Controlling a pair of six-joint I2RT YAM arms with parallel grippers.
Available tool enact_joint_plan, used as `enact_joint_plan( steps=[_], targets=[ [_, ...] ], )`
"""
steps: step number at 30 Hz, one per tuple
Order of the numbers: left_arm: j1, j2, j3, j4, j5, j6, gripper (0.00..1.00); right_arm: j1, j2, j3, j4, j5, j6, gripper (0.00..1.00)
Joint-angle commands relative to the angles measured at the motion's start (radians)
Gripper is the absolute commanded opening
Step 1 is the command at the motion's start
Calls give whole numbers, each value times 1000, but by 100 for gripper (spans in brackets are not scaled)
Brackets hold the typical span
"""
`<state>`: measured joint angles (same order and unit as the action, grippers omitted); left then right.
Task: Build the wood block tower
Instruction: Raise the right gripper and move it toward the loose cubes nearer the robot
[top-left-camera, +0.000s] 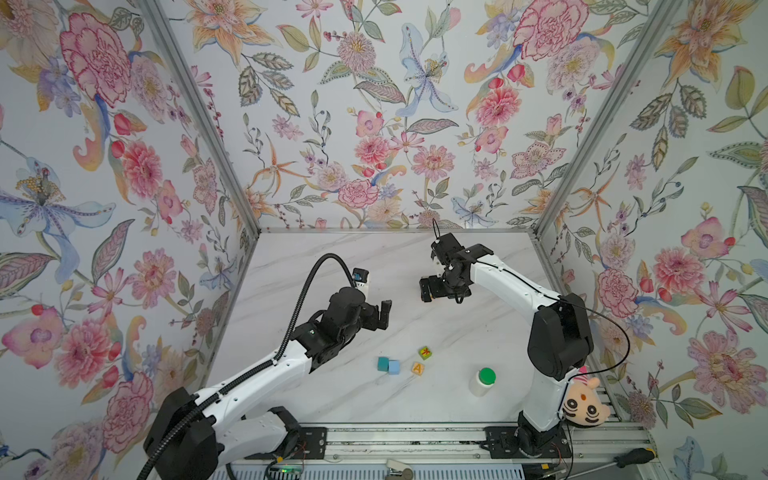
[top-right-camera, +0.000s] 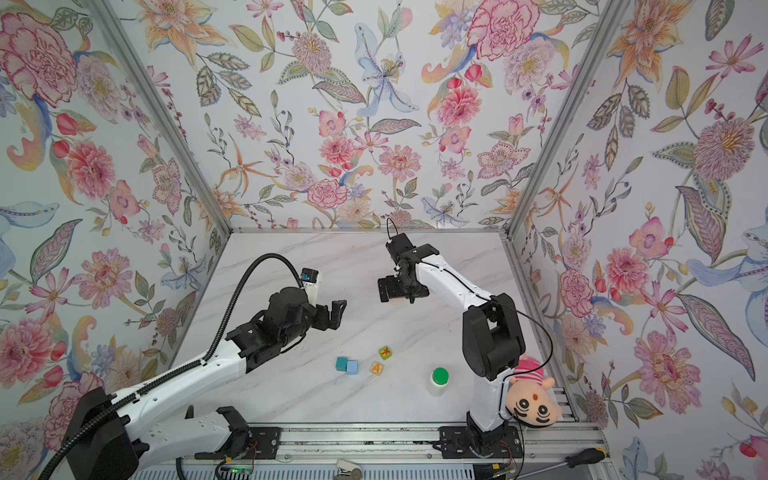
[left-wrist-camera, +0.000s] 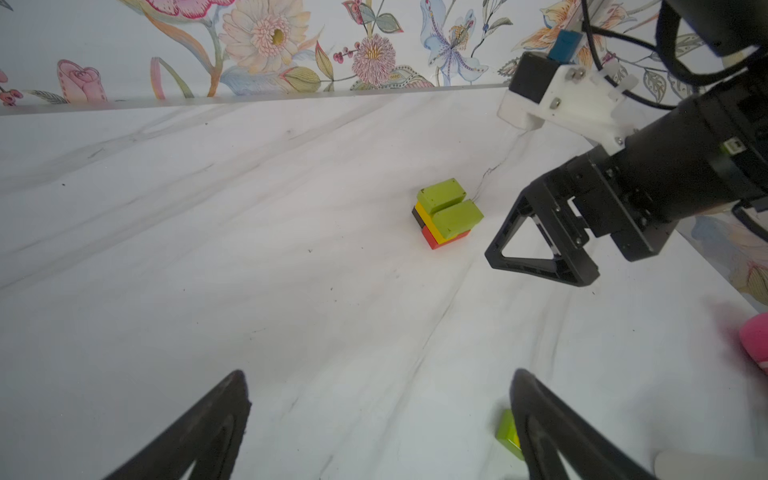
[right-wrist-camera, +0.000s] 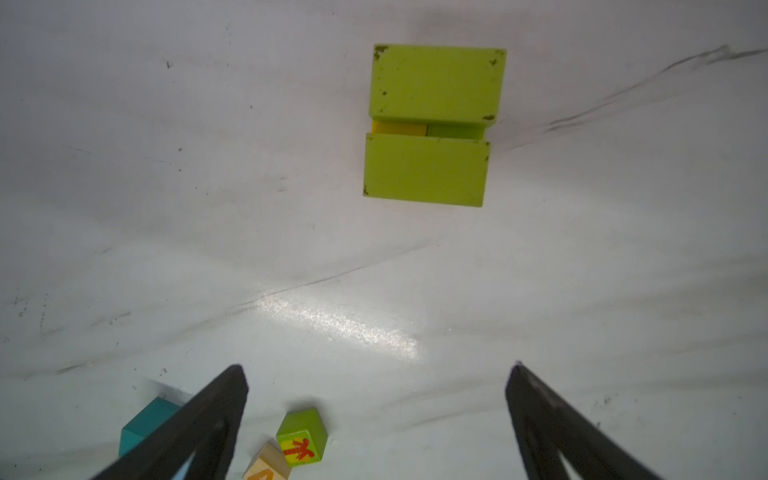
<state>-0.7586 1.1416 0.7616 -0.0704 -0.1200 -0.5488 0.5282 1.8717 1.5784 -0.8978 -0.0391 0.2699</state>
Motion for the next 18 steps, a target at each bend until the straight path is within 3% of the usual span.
enact_joint_plan(
  steps=[1, 9, 18],
  targets=[
    [-44, -57, -49, -42, -92, -88, 99, 24, -58, -40, -20, 26, 15, 99],
    [-54, -153, -113, -127, -52, -82, 99, 101, -145, -117, -21, 84, 109, 98],
    [-98, -418, -229, -287, -14, -174, 99, 215, -273, -229, -28, 62, 272, 90]
  ],
)
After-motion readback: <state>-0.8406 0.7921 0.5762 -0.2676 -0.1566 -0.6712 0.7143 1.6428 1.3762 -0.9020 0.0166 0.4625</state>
